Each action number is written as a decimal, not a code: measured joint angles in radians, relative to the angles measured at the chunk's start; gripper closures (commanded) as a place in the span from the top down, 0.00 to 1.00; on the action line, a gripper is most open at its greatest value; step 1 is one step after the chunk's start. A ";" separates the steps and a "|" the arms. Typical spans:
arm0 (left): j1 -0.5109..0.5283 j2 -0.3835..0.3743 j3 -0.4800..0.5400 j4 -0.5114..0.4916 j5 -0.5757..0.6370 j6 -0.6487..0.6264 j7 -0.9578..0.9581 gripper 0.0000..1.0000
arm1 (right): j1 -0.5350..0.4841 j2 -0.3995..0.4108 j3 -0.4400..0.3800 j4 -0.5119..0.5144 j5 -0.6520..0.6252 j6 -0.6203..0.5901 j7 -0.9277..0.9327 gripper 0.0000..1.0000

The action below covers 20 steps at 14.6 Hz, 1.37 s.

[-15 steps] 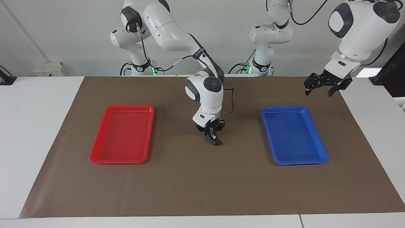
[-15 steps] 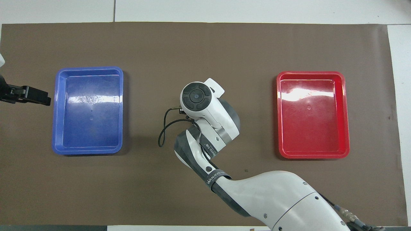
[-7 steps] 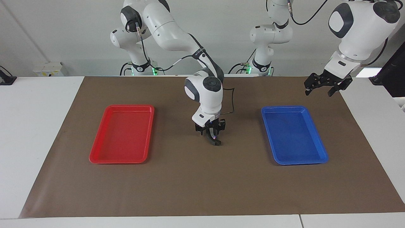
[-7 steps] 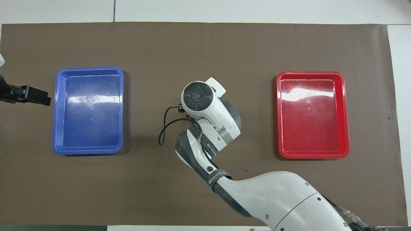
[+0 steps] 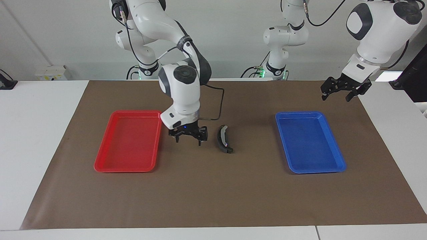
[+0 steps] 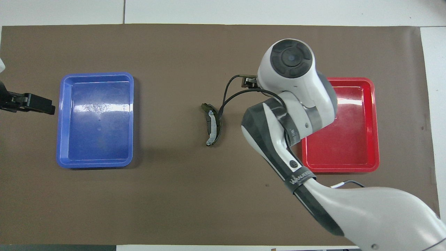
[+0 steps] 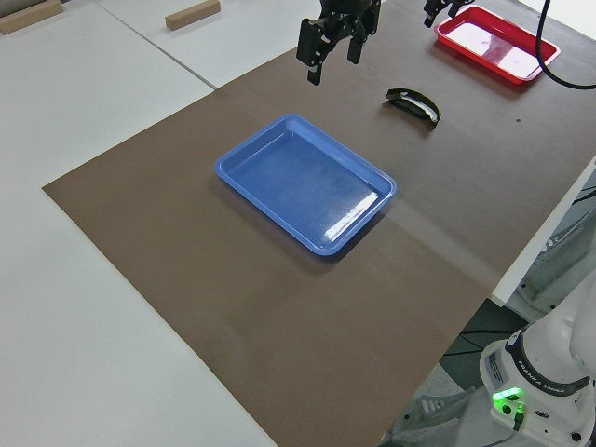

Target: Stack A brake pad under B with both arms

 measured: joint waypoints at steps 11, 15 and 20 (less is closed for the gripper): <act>0.000 0.000 0.000 0.000 0.000 0.000 0.000 0.99 | -0.336 -0.305 0.001 -0.002 0.024 -0.419 -0.421 1.00; 0.000 0.000 0.000 0.000 0.000 0.000 0.000 0.99 | -0.353 -0.355 0.002 -0.006 0.032 -0.483 -0.446 1.00; 0.000 0.000 0.000 0.000 0.000 0.000 0.000 0.99 | -0.370 -0.355 0.007 -0.020 0.032 -0.483 -0.462 1.00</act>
